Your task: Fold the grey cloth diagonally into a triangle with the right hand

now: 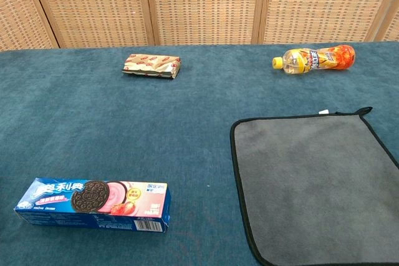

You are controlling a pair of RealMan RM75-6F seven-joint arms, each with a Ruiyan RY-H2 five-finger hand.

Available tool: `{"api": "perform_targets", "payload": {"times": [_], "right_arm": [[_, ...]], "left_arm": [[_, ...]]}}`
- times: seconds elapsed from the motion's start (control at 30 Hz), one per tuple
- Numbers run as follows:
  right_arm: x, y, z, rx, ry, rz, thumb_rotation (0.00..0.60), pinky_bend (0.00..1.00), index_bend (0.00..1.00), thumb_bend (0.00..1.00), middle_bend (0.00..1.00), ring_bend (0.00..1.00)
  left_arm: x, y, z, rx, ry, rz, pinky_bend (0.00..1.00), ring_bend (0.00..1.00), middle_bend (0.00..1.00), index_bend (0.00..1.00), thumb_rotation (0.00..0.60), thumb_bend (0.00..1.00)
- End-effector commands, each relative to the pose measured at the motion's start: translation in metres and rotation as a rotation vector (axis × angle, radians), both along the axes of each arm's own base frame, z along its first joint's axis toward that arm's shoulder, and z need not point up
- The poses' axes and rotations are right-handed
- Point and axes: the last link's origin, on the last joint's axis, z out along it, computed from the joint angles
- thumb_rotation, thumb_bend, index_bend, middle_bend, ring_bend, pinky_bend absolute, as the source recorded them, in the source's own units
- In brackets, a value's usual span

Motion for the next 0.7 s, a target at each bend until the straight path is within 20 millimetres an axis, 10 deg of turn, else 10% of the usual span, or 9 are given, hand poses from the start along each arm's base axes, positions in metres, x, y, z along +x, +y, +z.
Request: {"api": "perform_targets", "payload": {"times": [0.03,0.7], "right_arm": [[-0.001,0.0,-0.003,0.009,0.007,-0.001,0.6,0.0,0.23,0.11,0.0,0.0],[-0.02,-0.008,-0.019,0.048,0.036,-0.037,0.6,0.0,0.24,0.11,0.0,0.0]], "left_arm": [[0.0,0.0,0.0,0.001,0.002,0.0,0.0,0.0,0.0,0.0,0.6,0.15],[0.0,0.0,-0.001,0.004,0.01,0.002,0.0,0.0,0.0,0.0,0.6,0.15]]}}
